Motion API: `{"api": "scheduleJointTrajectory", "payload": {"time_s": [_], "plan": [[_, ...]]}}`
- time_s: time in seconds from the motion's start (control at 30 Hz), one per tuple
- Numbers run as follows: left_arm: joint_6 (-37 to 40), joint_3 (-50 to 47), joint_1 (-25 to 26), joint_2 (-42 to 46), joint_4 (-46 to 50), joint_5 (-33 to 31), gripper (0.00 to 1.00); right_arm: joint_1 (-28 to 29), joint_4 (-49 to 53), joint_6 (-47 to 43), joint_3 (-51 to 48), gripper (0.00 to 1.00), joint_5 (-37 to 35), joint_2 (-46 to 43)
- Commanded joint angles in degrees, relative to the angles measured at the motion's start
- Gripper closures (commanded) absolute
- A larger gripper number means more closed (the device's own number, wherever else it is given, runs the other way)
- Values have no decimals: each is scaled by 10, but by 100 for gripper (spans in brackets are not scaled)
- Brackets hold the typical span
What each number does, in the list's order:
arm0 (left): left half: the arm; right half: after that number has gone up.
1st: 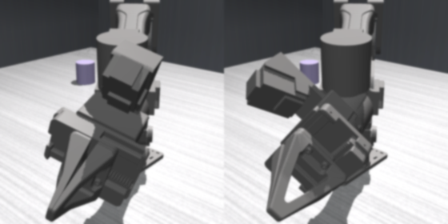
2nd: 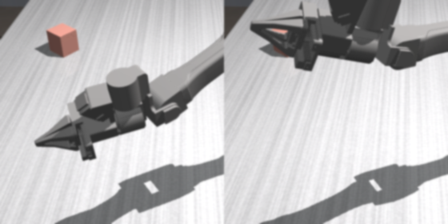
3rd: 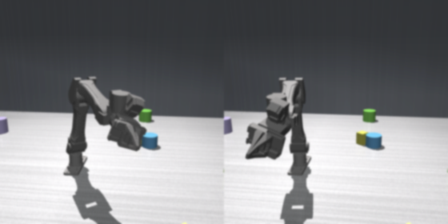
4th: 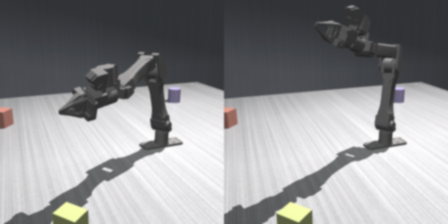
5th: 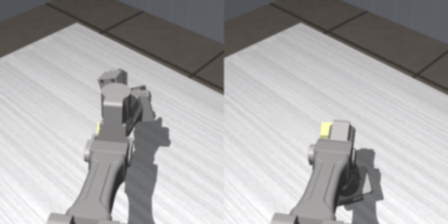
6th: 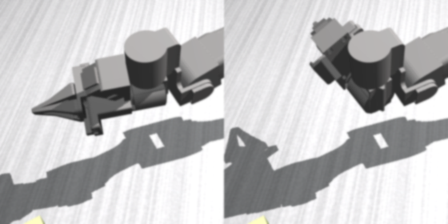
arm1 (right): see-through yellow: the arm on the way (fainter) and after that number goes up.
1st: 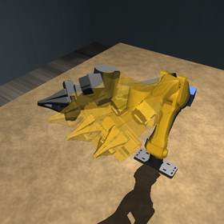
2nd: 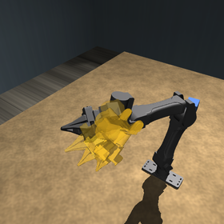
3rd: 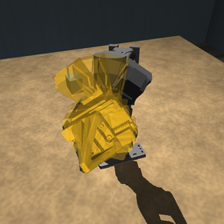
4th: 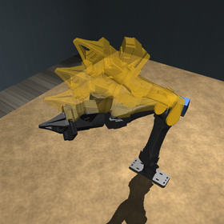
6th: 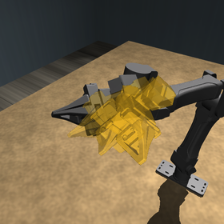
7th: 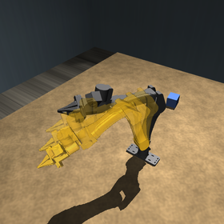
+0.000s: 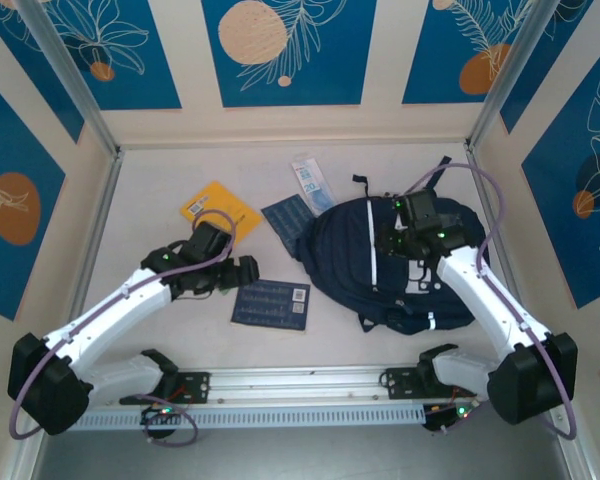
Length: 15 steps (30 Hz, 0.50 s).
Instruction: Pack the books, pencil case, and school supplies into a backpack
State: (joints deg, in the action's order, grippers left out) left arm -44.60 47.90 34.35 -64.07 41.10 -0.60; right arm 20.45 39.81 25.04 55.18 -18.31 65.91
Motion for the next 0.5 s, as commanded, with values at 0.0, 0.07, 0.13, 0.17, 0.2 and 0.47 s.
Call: {"api": "scheduleJointTrajectory", "payload": {"time_s": [0.0,0.07,0.13,0.17,0.2,0.47], "plan": [[-41,-36,-5,25,-7,13,0,65,-23,-21,27,55,-46,-16],[-54,-68,-5,39,-22,22,1,95,-57,-36,32,56,36,-16],[-64,-98,-5,51,-38,30,0,124,-93,-32,37,58,133,9],[-69,-111,-5,54,-46,35,0,138,-104,-30,42,59,167,31],[-71,-125,-4,56,-58,44,0,160,-109,-28,54,59,191,63],[-78,-186,8,77,-123,82,14,293,-65,-32,196,61,154,354]]}}
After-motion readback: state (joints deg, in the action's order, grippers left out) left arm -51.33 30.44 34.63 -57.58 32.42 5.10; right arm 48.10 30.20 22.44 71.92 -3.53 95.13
